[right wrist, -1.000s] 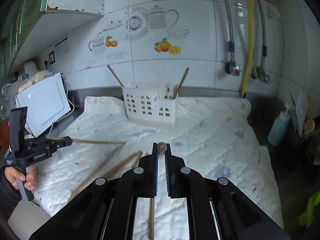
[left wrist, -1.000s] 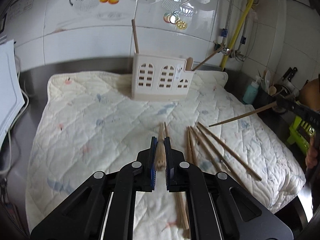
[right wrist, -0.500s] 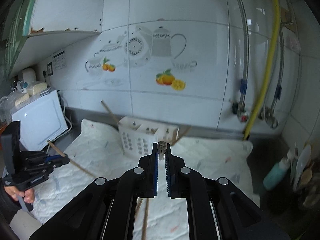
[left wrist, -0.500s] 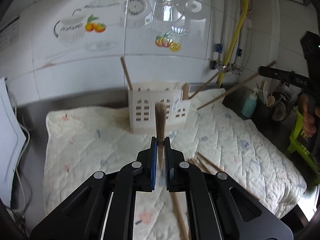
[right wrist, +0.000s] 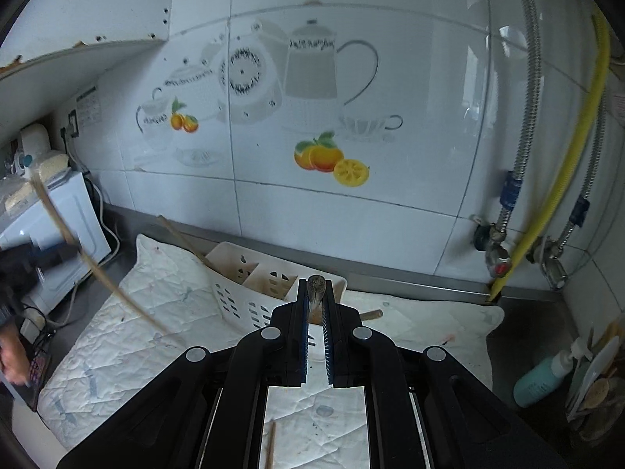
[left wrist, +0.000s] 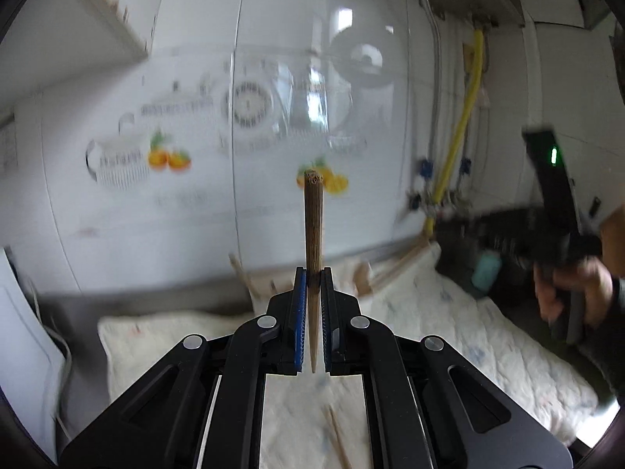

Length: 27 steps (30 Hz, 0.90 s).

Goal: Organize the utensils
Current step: 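Lift the left gripper's chopstick up to the holder while the right gripper carries its own there, then open the left gripper to drop its chopstick into the holder while the right gripper releases its own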

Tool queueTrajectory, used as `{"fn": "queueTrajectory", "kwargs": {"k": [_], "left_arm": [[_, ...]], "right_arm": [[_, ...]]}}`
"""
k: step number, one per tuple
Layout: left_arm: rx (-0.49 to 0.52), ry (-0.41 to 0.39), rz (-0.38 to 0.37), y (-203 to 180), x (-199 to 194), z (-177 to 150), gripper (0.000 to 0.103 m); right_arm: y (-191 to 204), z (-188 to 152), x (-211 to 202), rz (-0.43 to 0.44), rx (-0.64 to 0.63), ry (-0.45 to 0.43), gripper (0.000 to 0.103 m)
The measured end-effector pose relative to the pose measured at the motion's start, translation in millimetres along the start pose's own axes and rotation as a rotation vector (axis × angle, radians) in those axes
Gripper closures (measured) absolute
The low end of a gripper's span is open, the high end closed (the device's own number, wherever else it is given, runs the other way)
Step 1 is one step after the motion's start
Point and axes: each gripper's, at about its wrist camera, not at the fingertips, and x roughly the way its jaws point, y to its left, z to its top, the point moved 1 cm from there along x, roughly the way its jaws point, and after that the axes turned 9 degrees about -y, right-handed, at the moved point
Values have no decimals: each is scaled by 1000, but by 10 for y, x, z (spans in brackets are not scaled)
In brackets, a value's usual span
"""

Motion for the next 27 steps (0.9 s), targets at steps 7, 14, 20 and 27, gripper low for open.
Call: {"fn": "queueTrajectory", "kwargs": {"k": [7, 14, 20, 27], "left_arm": [[17, -88, 73, 92, 369, 413, 98], [-25, -48, 108, 283, 891, 291, 98], [-62, 24, 111, 408, 1131, 36, 97], [-80, 53, 111, 471, 1154, -54, 94]], "right_arm": [[8, -15, 253, 11, -6, 25, 97], [16, -85, 426, 24, -18, 42, 97], [-4, -117, 491, 31, -13, 44, 97], [-1, -99, 426, 21, -11, 23, 95]]}}
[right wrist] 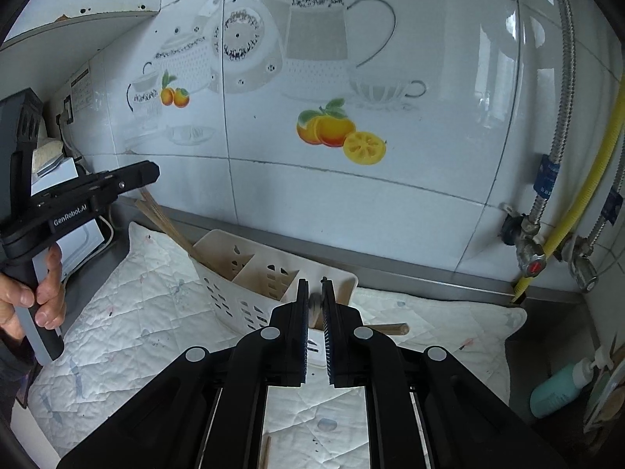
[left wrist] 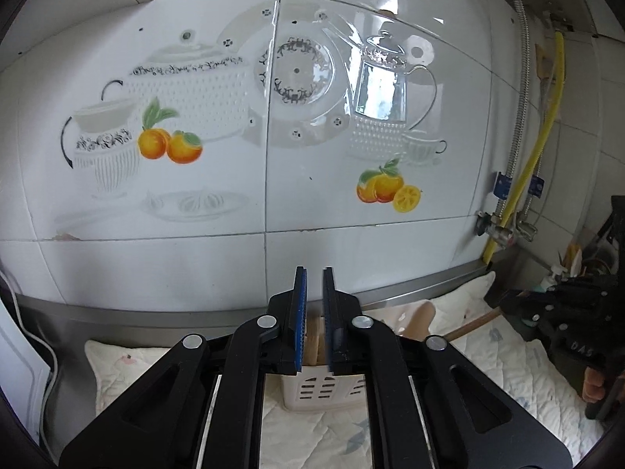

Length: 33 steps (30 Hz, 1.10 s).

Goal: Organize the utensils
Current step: 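Open the left gripper to drop its chopstick into the holder while the right gripper releases its own, then move both open grippers back down to the remaining chopsticks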

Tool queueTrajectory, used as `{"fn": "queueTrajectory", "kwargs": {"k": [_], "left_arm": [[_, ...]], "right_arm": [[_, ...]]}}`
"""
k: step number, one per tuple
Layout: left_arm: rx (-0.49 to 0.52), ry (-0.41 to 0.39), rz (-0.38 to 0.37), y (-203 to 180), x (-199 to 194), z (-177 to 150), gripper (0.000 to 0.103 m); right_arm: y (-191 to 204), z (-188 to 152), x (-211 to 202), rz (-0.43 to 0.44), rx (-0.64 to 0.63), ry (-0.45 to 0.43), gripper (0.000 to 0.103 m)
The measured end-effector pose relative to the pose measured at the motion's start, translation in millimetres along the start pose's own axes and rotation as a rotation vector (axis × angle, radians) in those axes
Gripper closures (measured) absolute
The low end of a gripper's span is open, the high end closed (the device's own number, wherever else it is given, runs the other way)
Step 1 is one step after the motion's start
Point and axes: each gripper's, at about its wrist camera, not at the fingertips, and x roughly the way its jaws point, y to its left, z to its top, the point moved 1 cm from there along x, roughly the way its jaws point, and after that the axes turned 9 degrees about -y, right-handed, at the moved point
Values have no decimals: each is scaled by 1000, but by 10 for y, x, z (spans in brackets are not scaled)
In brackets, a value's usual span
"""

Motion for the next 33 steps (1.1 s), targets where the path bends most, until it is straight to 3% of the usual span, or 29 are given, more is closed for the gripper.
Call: {"fn": "queueTrajectory", "kwargs": {"k": [2, 6, 8, 10, 16, 25, 33], "left_arm": [[1, -9, -11, -21, -48, 14, 92], [2, -35, -6, -48, -243, 67, 72], [7, -49, 3, -72, -368, 82, 66], [-3, -59, -2, -96, -546, 75, 52], [-4, -79, -6, -186, -1086, -109, 24], [-40, -29, -41, -272, -1729, -820, 7], [-35, 54, -23, -330, -1968, -1489, 5]], "right_arm": [[-1, 20, -66, -5, -2, -13, 95], [28, 55, -312, -25, -14, -60, 84], [61, 47, -449, -23, -18, -78, 84], [101, 12, -590, -18, -20, -90, 83], [273, -376, -1028, 4, -17, -102, 81], [517, -1439, -1330, -3, -13, -17, 81], [623, -2409, -1358, -25, 40, 100, 81]]}}
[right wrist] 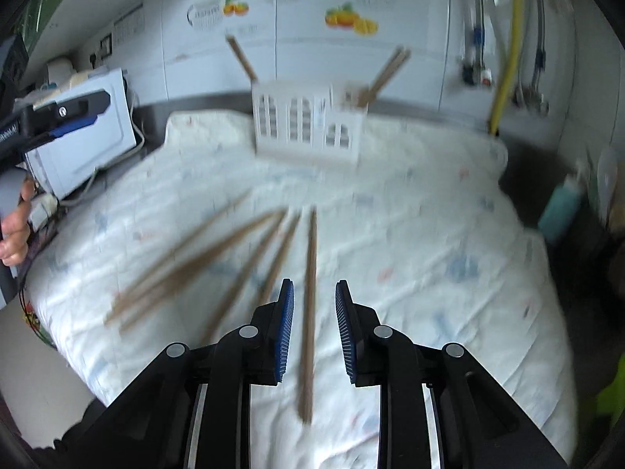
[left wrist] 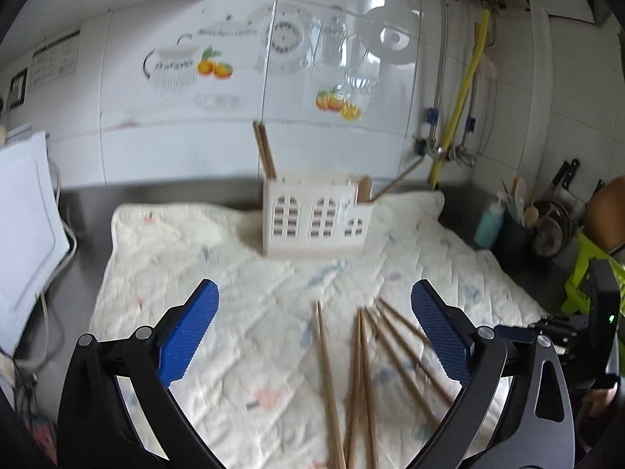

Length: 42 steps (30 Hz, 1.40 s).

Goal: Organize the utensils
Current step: 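Move both open grippers back down to the remaining chopsticks, then close the left gripper on a chopstick while the right gripper grasps another chopstick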

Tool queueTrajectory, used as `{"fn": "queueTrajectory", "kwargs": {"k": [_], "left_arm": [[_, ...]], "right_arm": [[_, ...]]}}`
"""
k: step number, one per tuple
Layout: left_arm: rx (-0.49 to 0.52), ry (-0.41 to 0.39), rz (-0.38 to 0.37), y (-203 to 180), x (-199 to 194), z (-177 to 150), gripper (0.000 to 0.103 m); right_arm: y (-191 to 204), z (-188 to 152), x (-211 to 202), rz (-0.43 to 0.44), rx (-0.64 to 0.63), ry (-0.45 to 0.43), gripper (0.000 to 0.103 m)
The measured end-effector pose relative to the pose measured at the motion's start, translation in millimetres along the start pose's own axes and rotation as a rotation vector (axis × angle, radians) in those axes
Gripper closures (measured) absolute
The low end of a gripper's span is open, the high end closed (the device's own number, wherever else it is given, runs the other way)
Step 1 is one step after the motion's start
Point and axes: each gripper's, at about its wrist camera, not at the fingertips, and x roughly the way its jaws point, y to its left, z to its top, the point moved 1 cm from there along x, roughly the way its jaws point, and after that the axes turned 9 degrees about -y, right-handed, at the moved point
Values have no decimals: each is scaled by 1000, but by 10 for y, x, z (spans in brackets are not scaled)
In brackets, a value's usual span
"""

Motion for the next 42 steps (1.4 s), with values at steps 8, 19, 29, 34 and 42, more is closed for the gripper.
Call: {"fn": "queueTrajectory", "kwargs": {"k": [8, 19, 29, 34, 42], "left_arm": [[53, 123, 34, -12, 58, -535, 5], [-2, 246, 29, -6, 250, -967, 36], [-34, 313, -15, -63, 477, -1144, 70], [-27, 326, -22, -82, 541, -1196, 78], [-8, 331, -22, -130, 547, -1233, 89]], "right_arm": [[-34, -382, 99, -26, 79, 40, 81], [-54, -471, 170, -37, 105, 48, 83], [-68, -498, 221, -32, 117, 47, 87], [-44, -509, 247, -39, 101, 48, 87], [-20, -513, 258, -52, 82, 43, 88]]}}
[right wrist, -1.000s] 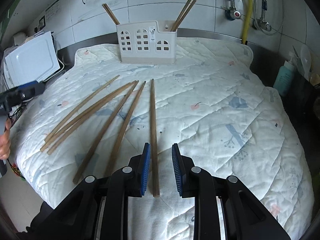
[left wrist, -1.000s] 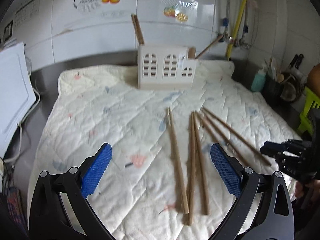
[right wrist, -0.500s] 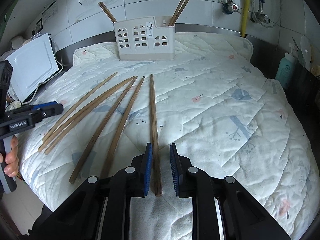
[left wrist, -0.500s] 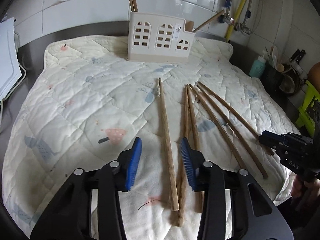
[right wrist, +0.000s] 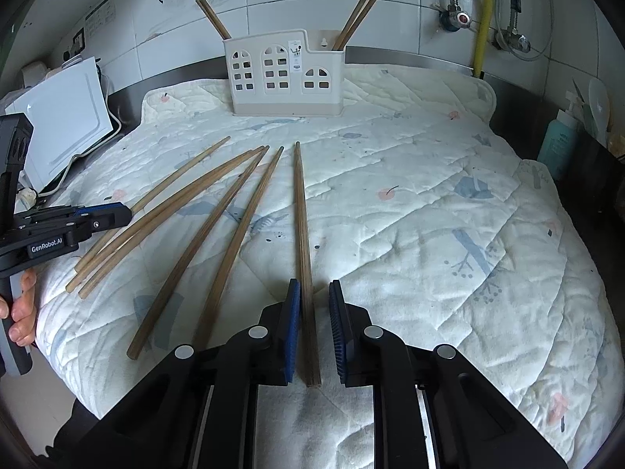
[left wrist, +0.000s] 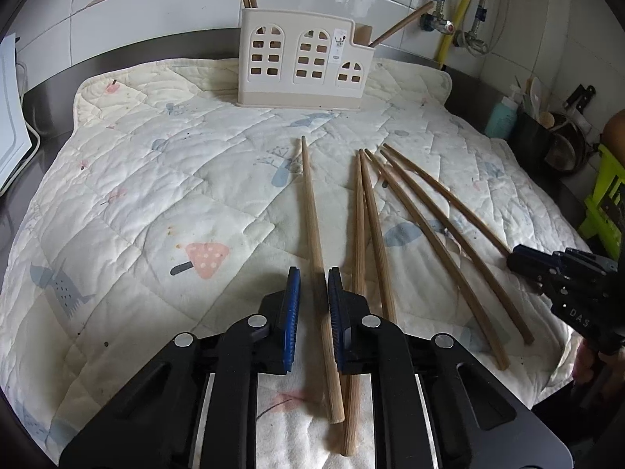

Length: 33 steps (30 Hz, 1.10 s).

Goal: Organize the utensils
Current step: 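Close the left gripper on a chopstick while the right gripper grasps another chopstick, then lift the left gripper's chopstick toward the holder while the right gripper carries its own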

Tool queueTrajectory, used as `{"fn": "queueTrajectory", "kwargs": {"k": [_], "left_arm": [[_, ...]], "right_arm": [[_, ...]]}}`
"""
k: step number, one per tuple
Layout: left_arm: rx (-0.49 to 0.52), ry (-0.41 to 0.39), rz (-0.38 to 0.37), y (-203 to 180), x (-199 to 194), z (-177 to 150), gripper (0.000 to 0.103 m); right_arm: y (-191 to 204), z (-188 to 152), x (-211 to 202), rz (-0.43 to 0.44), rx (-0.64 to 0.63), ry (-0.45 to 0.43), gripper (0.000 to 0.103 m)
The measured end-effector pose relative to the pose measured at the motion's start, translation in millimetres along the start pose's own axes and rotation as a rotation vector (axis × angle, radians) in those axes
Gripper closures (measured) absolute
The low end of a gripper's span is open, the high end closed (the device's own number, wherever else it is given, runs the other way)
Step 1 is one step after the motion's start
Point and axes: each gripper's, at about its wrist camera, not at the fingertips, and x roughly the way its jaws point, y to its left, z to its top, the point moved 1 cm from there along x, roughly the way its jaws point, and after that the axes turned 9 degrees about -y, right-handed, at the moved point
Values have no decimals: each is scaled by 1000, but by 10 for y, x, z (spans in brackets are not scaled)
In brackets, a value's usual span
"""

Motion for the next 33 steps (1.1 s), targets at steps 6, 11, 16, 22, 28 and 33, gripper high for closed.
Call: {"fn": "queueTrajectory", "kwargs": {"k": [6, 11, 16, 22, 28, 33], "left_arm": [[10, 13, 19, -19, -3, -43, 89], [33, 26, 40, -50, 10, -49, 89], [56, 25, 50, -93, 5, -58, 90], [40, 16, 27, -54, -41, -18, 98], [25, 18, 11, -27, -44, -34, 97], [-19, 36, -5, 25, -16, -55, 97]], "right_arm": [[4, -7, 1, 0, -1, 1, 89], [10, -17, 5, -2, -5, 1, 89], [34, -26, 6, -19, -27, -6, 95], [0, 28, -55, -5, -12, -10, 97], [-32, 153, -201, 2, 13, -44, 97], [-39, 283, -323, 4, 18, -79, 97]]}}
